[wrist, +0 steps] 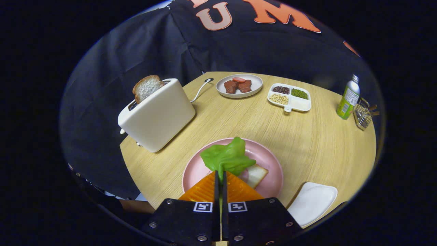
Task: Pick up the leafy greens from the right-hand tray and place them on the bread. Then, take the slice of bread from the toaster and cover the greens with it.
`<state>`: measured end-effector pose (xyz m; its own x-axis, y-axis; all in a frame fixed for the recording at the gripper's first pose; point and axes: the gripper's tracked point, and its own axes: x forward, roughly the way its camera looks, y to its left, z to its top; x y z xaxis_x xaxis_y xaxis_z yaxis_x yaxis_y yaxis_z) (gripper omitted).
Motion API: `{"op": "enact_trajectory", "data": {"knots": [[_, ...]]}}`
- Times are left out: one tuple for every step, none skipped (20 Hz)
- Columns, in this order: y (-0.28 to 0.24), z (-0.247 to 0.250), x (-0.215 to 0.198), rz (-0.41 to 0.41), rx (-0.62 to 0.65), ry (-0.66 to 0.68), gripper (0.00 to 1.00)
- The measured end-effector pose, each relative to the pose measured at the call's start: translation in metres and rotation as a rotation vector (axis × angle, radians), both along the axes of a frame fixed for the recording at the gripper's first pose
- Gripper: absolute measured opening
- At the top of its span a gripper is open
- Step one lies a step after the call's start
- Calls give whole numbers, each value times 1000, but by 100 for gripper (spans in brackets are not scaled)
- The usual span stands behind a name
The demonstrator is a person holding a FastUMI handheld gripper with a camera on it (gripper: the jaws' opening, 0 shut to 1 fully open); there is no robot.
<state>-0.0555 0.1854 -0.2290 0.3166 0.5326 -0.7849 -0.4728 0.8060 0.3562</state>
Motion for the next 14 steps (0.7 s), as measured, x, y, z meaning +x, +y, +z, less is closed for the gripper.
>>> {"op": "enact_trajectory", "data": {"knots": [[2, -3, 0, 8, 0, 7, 3], [3, -8, -1, 9, -5, 26, 3], [3, -14, -4, 12, -13, 51, 3], [2, -20, -4, 12, -30, 66, 3], [-2, -26, -1, 11, -55, 62, 3], [-5, -29, 2, 9, -78, 51, 6], [-5, -32, 4, 7, -89, 39, 6], [-7, -32, 8, 6, -98, 27, 9], [-6, -31, 10, 6, -95, 15, 10], [-5, -32, 11, 6, -93, 6, 12], [-8, -35, 12, 12, -114, -1, 14], [-11, -37, 14, 15, -135, -9, 18], [-12, -39, 14, 16, -147, -12, 20], [-11, -39, 12, 20, -147, -5, 24]]}}
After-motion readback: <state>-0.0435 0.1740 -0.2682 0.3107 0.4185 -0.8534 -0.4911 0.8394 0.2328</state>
